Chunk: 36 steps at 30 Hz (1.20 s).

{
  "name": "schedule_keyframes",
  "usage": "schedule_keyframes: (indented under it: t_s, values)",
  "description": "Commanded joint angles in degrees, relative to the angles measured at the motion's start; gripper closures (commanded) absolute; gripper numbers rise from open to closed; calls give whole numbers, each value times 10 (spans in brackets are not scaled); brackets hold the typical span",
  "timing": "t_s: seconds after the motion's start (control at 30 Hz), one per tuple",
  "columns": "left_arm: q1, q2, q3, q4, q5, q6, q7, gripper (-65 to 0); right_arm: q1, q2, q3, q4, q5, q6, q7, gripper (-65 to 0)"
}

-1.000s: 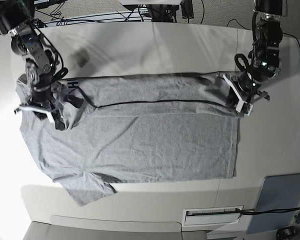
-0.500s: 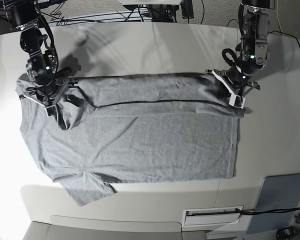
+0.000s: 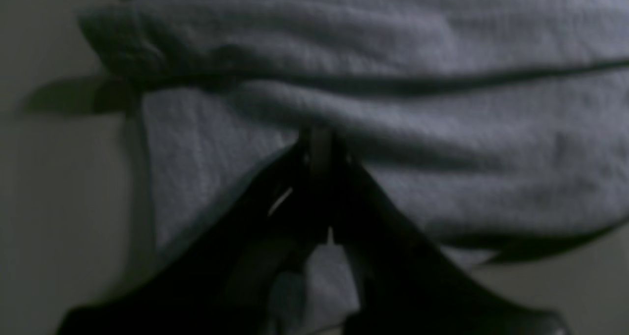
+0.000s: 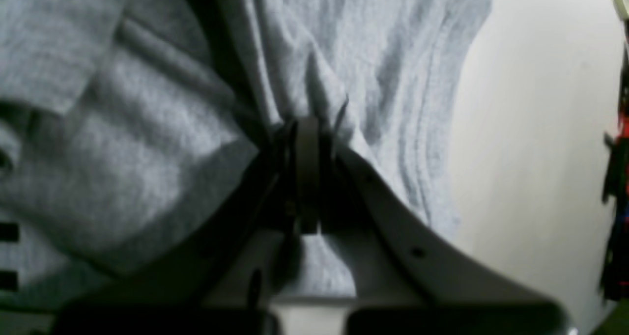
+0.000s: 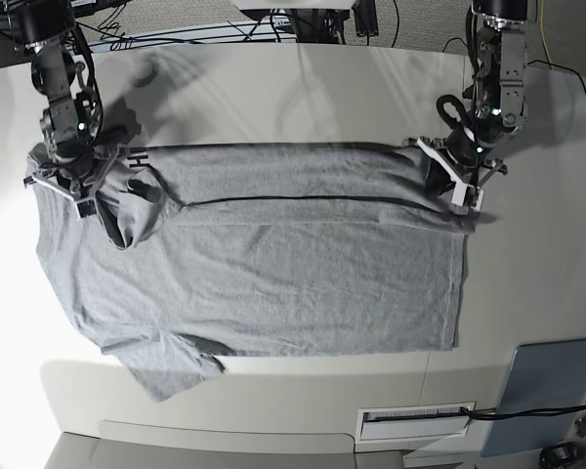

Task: Fold the T-shirt properly
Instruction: 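Fold the held edge under and drag the shirt further toward the arms, then release and move both grippers along the shirt sides toward the hem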

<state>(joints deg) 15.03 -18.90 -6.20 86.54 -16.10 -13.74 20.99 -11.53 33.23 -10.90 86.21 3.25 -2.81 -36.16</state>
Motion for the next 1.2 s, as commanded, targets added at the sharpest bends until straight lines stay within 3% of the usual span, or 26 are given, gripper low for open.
schedule_keyframes:
  t_s: [0.0,0.37,0.7,0.9,1.03,1.17]
  values:
    - [28,-8,0,-9,37,6,79,0,-22,8,2,11,-1,3,-23,0]
    - [141,-30,-16,-7,39,10,56,0,-176,9,1,142,-79,-37,-23,0]
    - [249,-30,-50,60,34,-16,45,0,-237,9,1,162,-137,-66,-26,0]
    - [263,-30,-50,110,33,-27,52,0,-247,9,2,162,-141,-69,-43,0]
    - [263,-31,-50,124,33,-28,74,0,-270,9,1,165,-173,-94,-37,0]
    - [263,-30,-50,129,33,-28,77,0,-285,9,2,173,-183,-97,-23,0]
